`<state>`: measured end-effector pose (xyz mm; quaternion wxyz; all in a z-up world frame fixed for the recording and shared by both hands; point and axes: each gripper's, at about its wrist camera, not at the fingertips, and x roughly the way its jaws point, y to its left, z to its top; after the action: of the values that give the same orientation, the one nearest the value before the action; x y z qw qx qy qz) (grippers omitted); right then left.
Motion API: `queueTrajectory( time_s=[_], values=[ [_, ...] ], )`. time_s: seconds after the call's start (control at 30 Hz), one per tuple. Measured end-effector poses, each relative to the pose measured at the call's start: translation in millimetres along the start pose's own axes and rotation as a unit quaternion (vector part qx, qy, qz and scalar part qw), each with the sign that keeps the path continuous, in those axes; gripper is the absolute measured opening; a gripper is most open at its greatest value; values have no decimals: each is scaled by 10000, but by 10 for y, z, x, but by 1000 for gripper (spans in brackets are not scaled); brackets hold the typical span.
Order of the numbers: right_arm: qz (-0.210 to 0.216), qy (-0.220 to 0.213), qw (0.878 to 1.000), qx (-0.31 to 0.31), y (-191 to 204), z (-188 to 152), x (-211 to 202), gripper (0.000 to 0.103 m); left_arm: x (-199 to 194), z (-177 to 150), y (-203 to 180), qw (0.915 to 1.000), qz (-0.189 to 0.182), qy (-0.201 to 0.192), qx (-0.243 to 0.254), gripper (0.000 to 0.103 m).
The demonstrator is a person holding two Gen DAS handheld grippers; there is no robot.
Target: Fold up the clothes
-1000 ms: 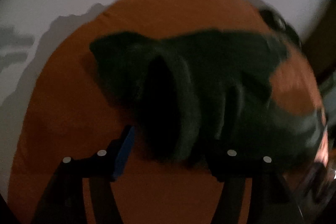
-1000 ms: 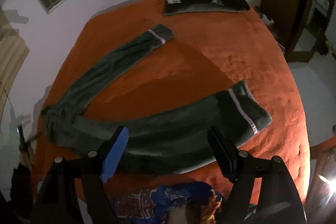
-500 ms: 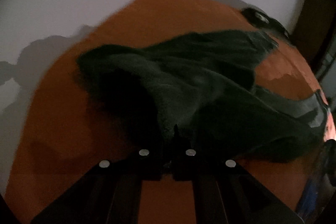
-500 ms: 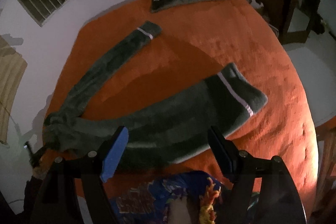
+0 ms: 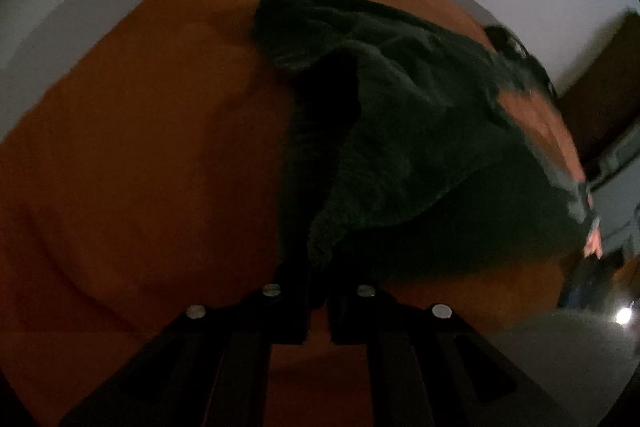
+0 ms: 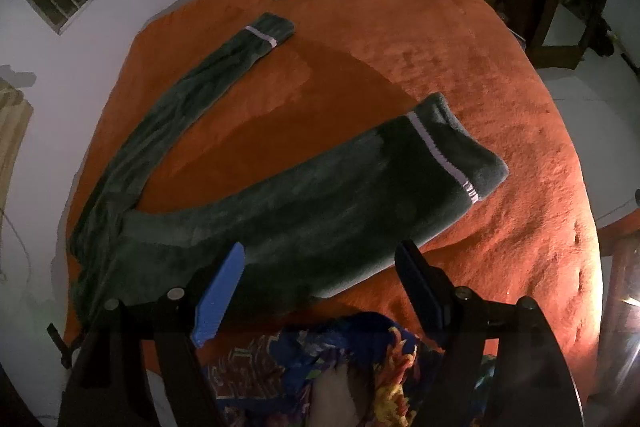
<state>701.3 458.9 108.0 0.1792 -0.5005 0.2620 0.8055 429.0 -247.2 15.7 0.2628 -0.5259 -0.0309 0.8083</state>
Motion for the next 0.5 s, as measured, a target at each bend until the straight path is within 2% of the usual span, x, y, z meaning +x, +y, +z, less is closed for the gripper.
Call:
queueTrajectory(
  time_s=[0.1, 0.17, 0.23, 0.4, 0.5],
  values=[
    [19, 45, 9999, -101, 64, -25, 42, 77, -149, 95, -11, 10000, 77, -13, 22, 21],
    [21, 79, 9998, -177, 108, -33, 90, 77, -262, 167, -119, 9990, 323, -190, 240, 41],
    [3, 144, 9997, -188, 135, -41, 150, 77, -364, 232, -164, 9977, 469, -318, 363, 51],
    [-10, 287, 9994, -186, 202, -65, 268, 77, -433, 423, -232, 9944, 841, -453, 461, 57],
    [-36, 291, 9993, -248, 237, -78, 257, 77, -324, 487, -210, 9938, 946, -387, 435, 58]
  ],
)
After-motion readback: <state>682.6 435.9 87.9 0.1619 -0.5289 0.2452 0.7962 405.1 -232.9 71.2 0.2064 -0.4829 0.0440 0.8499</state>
